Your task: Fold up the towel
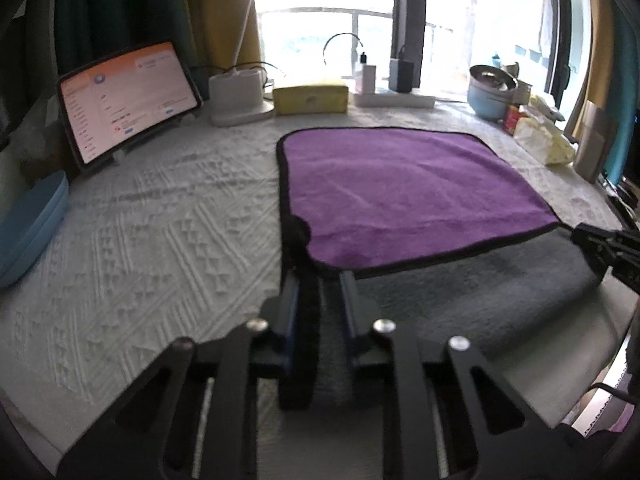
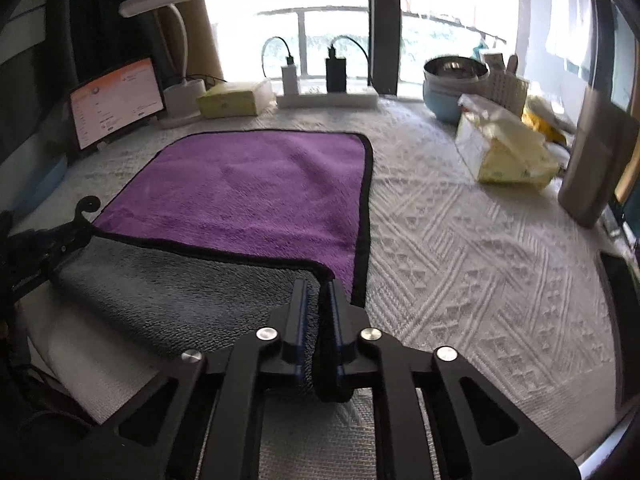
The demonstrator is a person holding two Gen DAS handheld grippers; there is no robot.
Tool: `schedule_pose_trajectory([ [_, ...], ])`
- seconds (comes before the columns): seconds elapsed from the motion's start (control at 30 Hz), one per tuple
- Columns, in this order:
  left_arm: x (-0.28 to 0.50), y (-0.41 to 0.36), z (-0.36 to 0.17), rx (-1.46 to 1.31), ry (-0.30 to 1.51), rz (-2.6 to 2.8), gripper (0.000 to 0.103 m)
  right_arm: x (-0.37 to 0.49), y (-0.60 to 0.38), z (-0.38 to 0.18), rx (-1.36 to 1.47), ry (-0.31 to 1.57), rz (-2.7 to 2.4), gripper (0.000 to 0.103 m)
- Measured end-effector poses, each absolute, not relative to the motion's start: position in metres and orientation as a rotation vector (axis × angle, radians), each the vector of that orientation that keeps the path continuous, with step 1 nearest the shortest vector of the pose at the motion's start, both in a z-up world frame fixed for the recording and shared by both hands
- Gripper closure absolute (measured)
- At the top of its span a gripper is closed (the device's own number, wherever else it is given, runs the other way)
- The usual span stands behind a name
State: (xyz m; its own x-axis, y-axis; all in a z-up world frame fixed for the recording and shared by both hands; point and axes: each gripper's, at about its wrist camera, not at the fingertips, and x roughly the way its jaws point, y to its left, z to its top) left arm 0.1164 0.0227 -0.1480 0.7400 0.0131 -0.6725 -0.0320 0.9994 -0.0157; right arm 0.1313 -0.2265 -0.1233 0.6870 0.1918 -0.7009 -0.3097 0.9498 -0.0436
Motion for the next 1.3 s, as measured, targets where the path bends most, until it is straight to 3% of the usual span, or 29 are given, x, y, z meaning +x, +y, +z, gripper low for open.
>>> schedule_pose_trajectory([
  [0.3,0.118,0.029,-0.149,-0.071,0.749,-0.004,0.096,0.123,-0.223,-0.108,-0.179,0.684,0.304,0.096],
  [1.3,0.144,0.032,-0.077,-0.017,0.496,-0.052,0.096,0.158,-0.213,-0.055,-0.194,0.493,0.319,0.096],
])
